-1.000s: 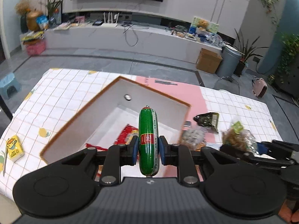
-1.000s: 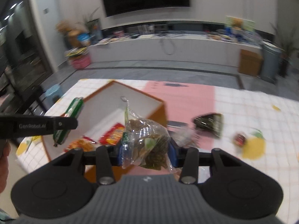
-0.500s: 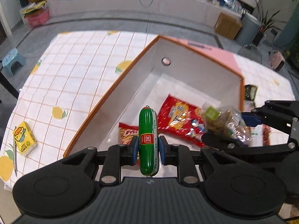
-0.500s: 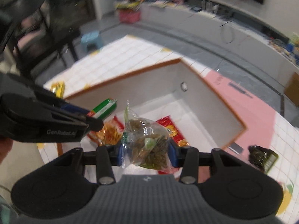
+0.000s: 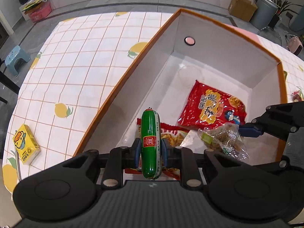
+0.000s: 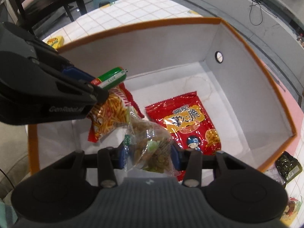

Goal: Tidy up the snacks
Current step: 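Carry the sausage and dried-fruit bag into the box and release them, then move both tools back over the white packet and braised-meat packet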

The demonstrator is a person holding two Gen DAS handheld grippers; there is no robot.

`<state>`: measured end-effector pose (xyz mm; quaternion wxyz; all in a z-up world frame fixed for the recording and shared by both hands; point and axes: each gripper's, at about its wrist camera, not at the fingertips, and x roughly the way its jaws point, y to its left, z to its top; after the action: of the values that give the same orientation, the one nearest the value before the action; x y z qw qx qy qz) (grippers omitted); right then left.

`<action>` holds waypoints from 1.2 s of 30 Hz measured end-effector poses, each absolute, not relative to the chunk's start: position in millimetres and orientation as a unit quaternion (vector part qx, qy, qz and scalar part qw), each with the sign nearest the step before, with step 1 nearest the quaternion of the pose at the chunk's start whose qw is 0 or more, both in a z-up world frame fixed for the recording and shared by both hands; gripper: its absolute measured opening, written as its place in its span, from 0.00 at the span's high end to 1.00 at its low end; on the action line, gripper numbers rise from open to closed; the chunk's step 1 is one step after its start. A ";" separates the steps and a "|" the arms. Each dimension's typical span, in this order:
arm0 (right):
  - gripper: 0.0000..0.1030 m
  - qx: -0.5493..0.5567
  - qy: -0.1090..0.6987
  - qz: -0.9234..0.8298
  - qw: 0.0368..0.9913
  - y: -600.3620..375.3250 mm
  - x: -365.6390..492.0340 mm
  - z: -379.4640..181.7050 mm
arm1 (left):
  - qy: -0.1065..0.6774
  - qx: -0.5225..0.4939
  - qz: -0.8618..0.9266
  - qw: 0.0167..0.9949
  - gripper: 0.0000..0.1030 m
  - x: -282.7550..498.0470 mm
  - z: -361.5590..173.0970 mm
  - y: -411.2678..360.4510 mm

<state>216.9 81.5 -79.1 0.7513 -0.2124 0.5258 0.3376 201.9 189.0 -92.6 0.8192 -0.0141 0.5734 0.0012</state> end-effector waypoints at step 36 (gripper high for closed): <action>0.37 -0.172 0.447 0.306 0.823 31.2 177.2 -2.5 | 0.489 0.015 -0.006 0.872 0.26 171.8 -33.2 151.9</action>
<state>177.2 31.2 -2.5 0.8231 -0.1720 0.4466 0.3058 171.8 151.9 -33.2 0.8719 0.0153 0.4895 -0.0059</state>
